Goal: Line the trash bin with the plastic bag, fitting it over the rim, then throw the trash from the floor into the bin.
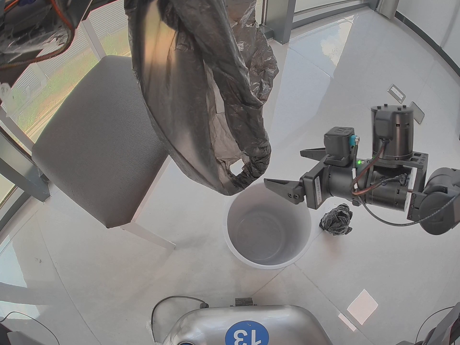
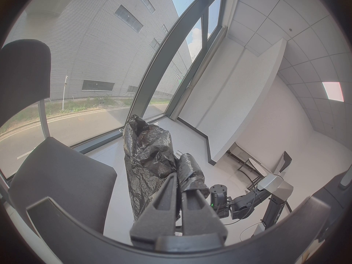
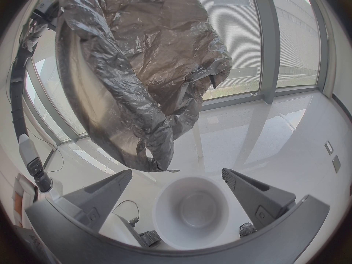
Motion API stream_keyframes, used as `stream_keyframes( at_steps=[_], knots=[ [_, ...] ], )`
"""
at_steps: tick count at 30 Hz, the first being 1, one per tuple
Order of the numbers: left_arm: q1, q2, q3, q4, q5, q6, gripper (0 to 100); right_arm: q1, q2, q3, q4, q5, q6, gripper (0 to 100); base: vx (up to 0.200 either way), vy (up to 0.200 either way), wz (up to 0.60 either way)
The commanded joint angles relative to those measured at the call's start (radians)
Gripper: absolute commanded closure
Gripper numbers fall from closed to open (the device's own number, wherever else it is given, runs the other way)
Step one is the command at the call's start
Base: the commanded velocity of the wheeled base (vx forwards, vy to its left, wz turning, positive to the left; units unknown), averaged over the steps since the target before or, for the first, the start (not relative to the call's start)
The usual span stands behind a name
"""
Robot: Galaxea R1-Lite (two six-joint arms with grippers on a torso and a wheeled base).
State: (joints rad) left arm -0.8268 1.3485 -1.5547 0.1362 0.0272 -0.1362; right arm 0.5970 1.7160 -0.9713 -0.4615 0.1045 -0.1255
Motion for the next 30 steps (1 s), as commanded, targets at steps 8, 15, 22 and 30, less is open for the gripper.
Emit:
stream_keyframes(
  at_steps=[8, 15, 22, 30],
  knots=[
    [-0.005, -0.011, -0.001, 0.000, -0.001, -0.002, 100, 0.064, 0.154, -0.142, 0.000, -0.049, 0.041, 0, 0.000, 0.000, 0.00],
    [-0.017, -0.020, -0.007, 0.002, -0.001, -0.003, 100, 0.067, 0.212, -0.210, -0.029, -0.057, 0.055, 0, 0.000, 0.000, 0.00],
    [-0.017, -0.020, -0.007, 0.002, -0.001, -0.006, 100, 0.072, 0.241, -0.224, -0.080, -0.068, 0.081, 100, 0.000, 0.000, 0.00],
    [-0.015, -0.022, 0.005, 0.005, 0.000, -0.017, 100, 0.073, 0.234, -0.202, -0.075, -0.132, 0.083, 100, 0.000, 0.000, 0.00]
  ],
)
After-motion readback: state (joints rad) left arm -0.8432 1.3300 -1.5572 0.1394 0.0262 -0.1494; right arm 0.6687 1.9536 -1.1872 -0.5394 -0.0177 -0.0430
